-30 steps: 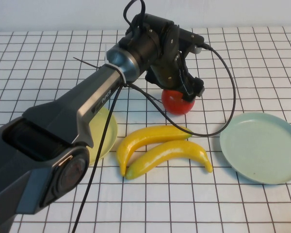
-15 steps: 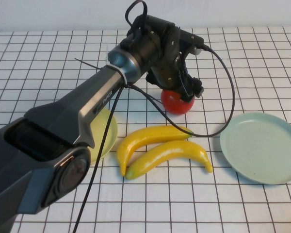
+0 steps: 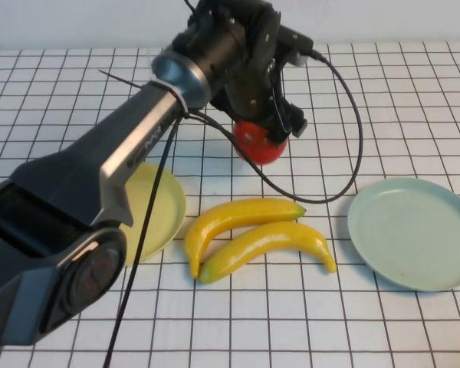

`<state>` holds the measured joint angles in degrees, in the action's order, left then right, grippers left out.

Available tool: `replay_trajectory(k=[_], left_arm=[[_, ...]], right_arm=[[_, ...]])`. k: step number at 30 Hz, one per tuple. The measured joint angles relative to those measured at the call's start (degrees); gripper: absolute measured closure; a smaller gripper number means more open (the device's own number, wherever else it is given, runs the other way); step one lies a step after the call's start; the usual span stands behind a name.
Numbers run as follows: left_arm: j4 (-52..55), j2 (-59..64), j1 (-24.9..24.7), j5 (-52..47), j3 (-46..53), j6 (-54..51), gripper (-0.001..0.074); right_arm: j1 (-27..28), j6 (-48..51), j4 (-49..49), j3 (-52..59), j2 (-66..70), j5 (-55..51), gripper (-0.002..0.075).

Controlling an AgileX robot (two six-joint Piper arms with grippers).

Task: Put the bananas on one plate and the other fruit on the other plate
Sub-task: Put one type of fruit in the left plate

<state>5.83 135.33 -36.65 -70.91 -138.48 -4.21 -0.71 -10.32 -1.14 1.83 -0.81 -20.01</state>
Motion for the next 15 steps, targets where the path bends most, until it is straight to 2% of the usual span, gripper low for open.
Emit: replay_trajectory(k=[9, 15], left_arm=[[3.6, -10.8, 0.0, -0.7, 1.3, 0.2, 0.0157], [6.9, -19.9, 1.2, -0.7, 14.4, 3.8, 0.0157]], right_arm=[[0.0, 0.0, 0.0, 0.0, 0.0, 0.0, 0.0742], [0.0, 0.0, 0.0, 0.0, 0.0, 0.0, 0.0743]])
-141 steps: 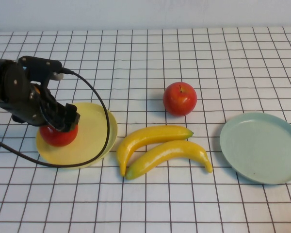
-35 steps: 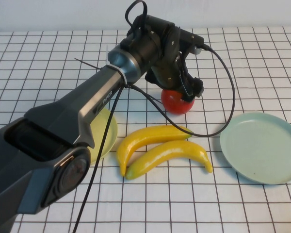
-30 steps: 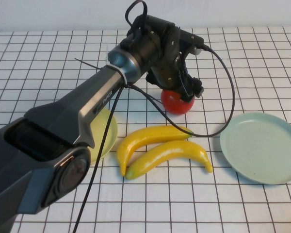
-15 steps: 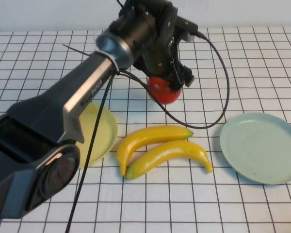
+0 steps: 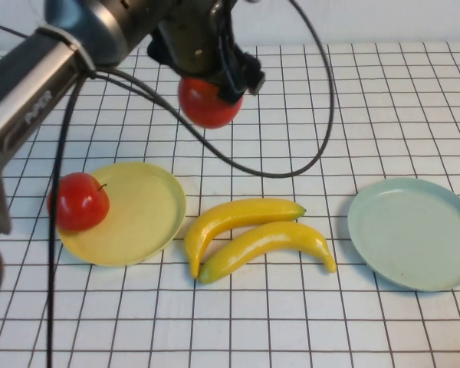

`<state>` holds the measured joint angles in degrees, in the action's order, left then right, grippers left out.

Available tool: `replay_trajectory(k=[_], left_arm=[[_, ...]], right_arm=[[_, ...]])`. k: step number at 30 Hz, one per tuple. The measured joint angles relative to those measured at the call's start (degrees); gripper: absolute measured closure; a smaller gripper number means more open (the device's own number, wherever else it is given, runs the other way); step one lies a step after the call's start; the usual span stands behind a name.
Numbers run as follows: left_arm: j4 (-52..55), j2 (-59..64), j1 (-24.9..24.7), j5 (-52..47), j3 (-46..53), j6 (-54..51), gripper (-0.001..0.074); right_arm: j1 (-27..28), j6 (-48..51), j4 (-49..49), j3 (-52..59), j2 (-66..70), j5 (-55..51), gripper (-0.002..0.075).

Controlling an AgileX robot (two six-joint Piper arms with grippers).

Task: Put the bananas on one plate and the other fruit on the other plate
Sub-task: Put one type of fruit in the left plate

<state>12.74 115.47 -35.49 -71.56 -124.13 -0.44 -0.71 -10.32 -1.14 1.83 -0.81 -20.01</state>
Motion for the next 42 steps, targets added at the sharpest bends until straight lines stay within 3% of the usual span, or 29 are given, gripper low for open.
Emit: replay_trajectory(k=[9, 16, 24, 35, 42], left_arm=[[0.4, -11.4, 6.7, 0.3, 25.1, 3.3, 0.0157], [-1.8, -12.8, 9.2, 8.8, 36.8, 3.9, 0.0157], [-3.2, -12.8, 10.4, 15.5, 40.7, 3.9, 0.0157], [-6.4, -9.7, 11.8, 16.9, 40.8, 1.5, 0.0157], [-13.7, -9.5, 16.2, 17.3, 40.9, -4.5, 0.0068]], right_arm=[[0.0, 0.0, 0.0, 0.0, 0.0, 0.0, 0.0742], [0.0, 0.0, 0.0, 0.0, 0.0, 0.0, 0.0743], [0.0, 0.0, 0.0, 0.0, 0.0, 0.0, 0.0743], [0.0, 0.0, 0.0, 0.0, 0.0, 0.0, 0.0743], [0.0, 0.0, 0.0, 0.0, 0.0, 0.0, 0.0742]])
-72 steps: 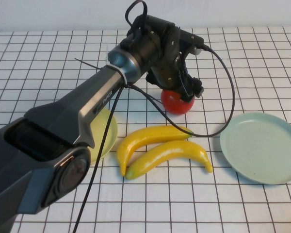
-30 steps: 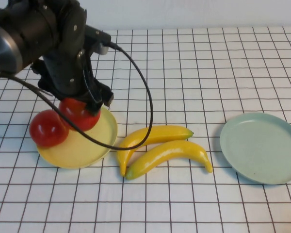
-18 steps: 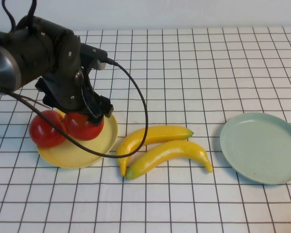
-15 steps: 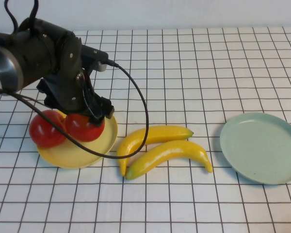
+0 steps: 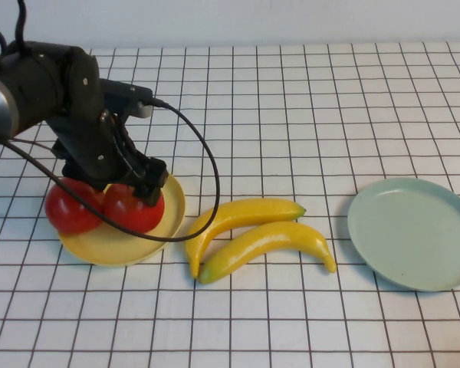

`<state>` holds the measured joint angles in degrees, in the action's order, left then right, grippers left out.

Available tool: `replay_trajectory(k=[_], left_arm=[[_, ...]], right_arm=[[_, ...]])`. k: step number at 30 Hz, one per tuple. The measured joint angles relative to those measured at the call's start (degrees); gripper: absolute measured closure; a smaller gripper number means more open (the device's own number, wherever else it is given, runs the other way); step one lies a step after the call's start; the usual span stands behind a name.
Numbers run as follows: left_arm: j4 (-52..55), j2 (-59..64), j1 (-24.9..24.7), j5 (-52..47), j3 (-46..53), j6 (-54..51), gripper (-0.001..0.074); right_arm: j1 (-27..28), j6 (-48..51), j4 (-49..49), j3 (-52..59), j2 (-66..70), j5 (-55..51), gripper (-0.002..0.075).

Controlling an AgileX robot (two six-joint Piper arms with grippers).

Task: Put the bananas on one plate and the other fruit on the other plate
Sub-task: Put one type of fruit in the left plate, then put another type of fruit in the right plate

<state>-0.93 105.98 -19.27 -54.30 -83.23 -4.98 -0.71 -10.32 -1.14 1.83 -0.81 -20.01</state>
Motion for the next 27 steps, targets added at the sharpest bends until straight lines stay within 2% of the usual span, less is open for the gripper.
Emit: replay_trajectory(k=[13, 27], left_arm=[[-3.6, 0.0, 1.1, -0.6, -0.1, -4.5, 0.0066], [-3.7, 0.0, 1.1, -4.9, -5.7, -5.3, 0.0066]], right_arm=[[0.0, 0.0, 0.0, 0.0, 0.0, 0.0, 0.0743], [0.0, 0.0, 0.0, 0.0, 0.0, 0.0, 0.0743]])
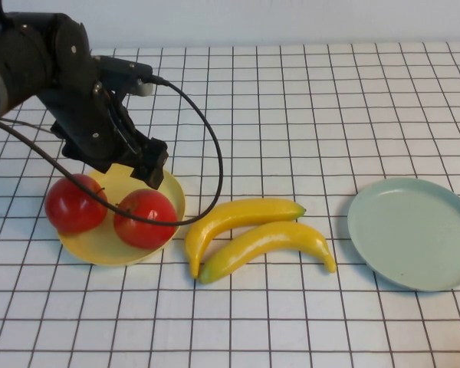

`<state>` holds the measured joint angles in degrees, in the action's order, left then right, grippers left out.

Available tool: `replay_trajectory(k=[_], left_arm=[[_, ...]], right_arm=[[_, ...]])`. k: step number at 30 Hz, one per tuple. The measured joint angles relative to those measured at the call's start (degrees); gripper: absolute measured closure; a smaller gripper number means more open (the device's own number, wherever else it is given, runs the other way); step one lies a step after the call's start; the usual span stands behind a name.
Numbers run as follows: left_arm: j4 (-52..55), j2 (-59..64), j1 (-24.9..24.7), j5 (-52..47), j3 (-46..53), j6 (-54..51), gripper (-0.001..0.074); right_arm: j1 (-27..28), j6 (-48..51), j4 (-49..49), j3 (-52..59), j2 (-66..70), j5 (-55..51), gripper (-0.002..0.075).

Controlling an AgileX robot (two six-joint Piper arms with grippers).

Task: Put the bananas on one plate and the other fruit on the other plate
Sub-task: Put another type of fruit in the right plate

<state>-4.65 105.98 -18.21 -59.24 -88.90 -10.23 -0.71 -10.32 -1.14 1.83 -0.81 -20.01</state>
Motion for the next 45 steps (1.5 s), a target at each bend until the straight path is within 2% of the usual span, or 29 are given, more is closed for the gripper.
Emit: replay_trajectory(k=[14, 16, 18, 21, 23, 25, 27, 38, 45], left_arm=[[2.3, -2.2, 0.1, -1.8, -0.6, 0.0, 0.0067], [3.5, -3.5, 0.1, -2.4, -0.6, 0.7, 0.0097], [4.0, -5.0, 0.2, -2.9, -0.6, 1.0, 0.0183], [3.6, -7.8, 0.2, -4.0, -0.6, 1.1, 0.0407], [2.8, -9.8, 0.2, -4.8, -0.5, 1.0, 0.0582], [2.4, -12.2, 0.2, -5.0, 0.9, 0.5, 0.0665], [1.6, -15.5, 0.2, -3.8, 3.5, -0.2, 0.0706], [-4.4, -44.7, 0.3, 16.9, 30.9, 0.7, 0.0735], [-0.7, -59.7, 0.3, 19.7, 41.8, 7.1, 0.0735]], right_arm=[[0.0, 0.0, 0.0, 0.0, 0.0, 0.0, 0.0743], [0.0, 0.0, 0.0, 0.0, 0.0, 0.0, 0.0743], [0.0, 0.0, 0.0, 0.0, 0.0, 0.0, 0.0742], [0.0, 0.0, 0.0, 0.0, 0.0, 0.0, 0.0743], [0.0, 0.0, 0.0, 0.0, 0.0, 0.0, 0.0743], [0.0, 0.0, 0.0, 0.0, 0.0, 0.0, 0.0743], [0.0, 0.0, 0.0, 0.0, 0.0, 0.0, 0.0743], [0.0, 0.0, 0.0, 0.0, 0.0, 0.0, 0.0742], [0.0, 0.0, 0.0, 0.0, 0.0, 0.0, 0.0743]])
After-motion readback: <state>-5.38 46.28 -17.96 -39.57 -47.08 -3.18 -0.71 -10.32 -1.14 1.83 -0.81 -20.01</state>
